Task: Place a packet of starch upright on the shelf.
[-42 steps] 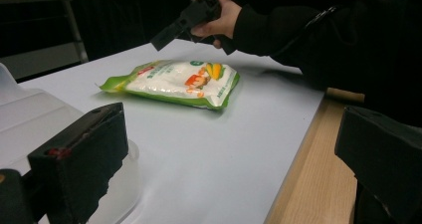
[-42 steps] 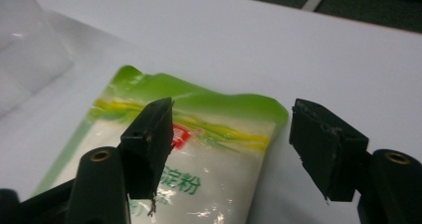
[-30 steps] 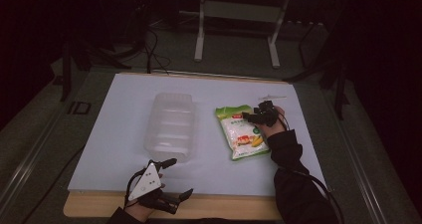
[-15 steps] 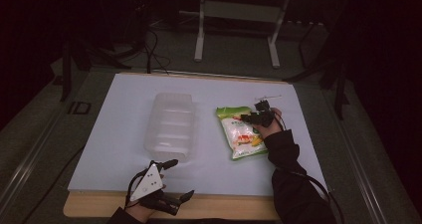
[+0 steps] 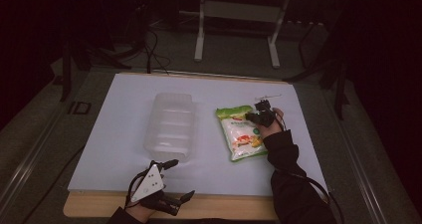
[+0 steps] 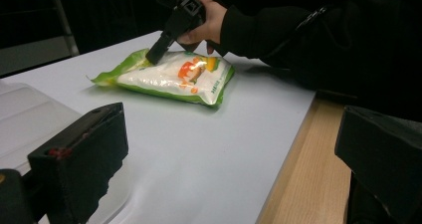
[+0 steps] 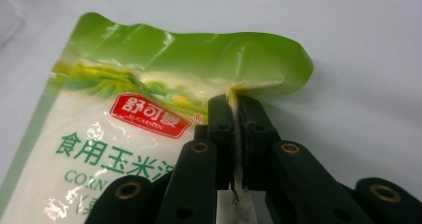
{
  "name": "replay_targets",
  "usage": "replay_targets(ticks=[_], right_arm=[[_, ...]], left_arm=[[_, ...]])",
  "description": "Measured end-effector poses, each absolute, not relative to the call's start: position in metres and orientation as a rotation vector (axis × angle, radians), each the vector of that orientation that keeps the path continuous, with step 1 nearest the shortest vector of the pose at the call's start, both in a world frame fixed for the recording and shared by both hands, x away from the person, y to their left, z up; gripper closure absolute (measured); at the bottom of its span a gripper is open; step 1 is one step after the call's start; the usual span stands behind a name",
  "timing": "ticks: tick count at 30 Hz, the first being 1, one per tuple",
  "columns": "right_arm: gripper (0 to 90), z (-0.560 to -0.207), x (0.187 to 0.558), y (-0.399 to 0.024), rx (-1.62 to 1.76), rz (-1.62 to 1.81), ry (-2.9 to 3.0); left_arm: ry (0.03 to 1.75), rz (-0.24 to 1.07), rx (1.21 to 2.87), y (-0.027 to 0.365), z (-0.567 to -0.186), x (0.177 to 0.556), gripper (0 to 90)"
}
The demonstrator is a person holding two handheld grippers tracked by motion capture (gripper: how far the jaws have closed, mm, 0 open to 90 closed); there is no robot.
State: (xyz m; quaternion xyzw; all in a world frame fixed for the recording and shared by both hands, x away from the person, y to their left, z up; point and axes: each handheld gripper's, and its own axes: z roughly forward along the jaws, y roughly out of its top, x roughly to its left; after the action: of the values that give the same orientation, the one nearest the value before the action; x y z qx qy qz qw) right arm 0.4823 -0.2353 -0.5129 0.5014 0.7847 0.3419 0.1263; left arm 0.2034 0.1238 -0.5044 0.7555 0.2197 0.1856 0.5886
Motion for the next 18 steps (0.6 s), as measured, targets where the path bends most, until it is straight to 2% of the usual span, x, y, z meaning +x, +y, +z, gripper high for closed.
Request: replay_targets(ticks=[18], right_arm=[[86.4,-0.469,0.452,-0.221,1.277,1.114,2.248]], left_arm=[[0.516,0.431,1.722,0.126,-0.503,0.202,0.7]])
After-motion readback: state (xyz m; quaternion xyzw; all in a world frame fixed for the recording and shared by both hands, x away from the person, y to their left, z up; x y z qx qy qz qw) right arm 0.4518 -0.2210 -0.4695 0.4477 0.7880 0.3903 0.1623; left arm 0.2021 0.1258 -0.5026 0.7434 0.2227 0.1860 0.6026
